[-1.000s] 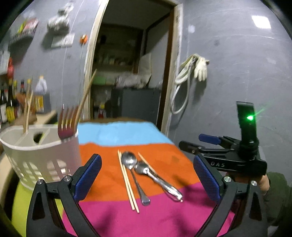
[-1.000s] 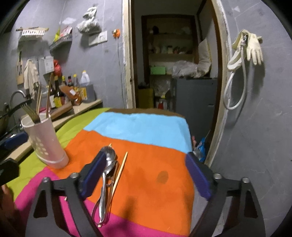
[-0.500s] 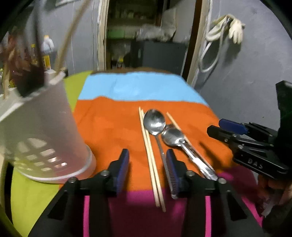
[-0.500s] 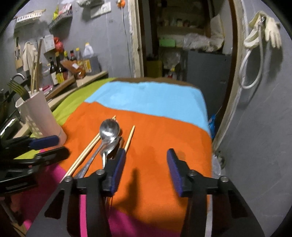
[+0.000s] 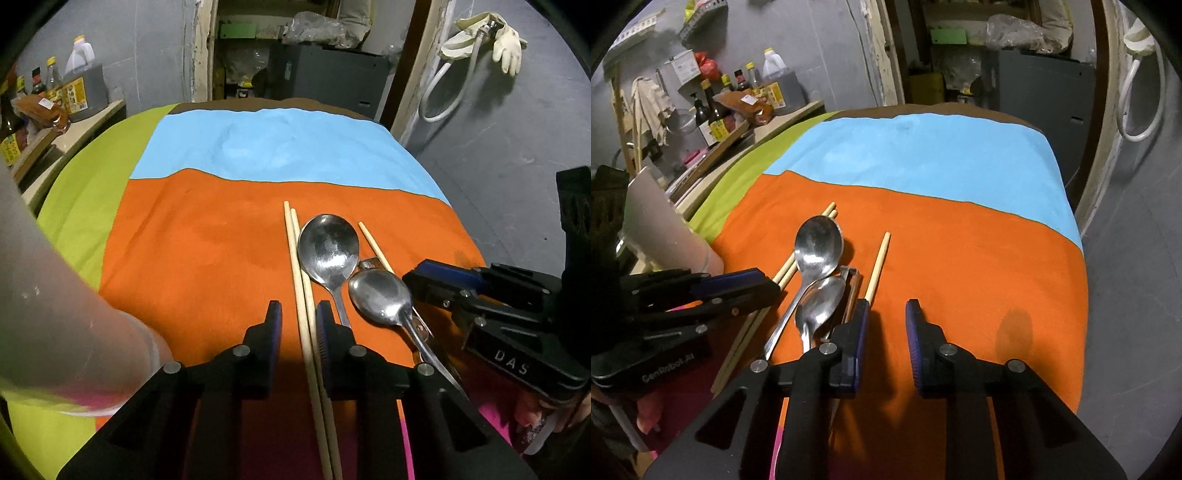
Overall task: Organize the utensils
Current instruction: 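Grasp a wooden chopstick with the right tool while the left tool grasps another chopstick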
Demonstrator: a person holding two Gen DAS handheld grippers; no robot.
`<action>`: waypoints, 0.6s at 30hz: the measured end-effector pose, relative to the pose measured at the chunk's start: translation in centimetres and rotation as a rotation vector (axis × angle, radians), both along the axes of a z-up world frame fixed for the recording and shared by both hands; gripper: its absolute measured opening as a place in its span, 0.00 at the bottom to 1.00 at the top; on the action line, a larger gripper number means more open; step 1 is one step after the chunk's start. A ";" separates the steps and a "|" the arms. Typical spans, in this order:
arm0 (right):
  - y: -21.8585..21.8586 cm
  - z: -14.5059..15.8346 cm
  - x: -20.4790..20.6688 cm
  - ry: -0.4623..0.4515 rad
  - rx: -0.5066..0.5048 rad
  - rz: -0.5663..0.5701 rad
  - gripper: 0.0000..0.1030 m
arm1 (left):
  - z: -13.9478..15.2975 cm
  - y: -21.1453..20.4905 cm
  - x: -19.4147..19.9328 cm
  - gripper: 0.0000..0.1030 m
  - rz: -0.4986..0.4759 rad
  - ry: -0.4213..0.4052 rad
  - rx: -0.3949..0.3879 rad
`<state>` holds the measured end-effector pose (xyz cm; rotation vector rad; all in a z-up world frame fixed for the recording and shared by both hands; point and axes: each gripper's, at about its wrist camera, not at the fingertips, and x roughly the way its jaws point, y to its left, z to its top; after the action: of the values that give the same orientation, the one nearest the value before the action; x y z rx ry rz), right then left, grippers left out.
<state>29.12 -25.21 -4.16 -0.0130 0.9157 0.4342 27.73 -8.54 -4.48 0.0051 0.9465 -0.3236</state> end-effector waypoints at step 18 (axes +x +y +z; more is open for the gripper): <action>0.5 -0.2 0.3 0.032 0.003 0.044 0.18 | 0.0 0.3 -0.6 0.15 0.007 -0.024 0.041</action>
<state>29.45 -24.70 -4.40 -0.0238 0.9481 0.4774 27.14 -8.20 -4.45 0.0431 0.9294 -0.2969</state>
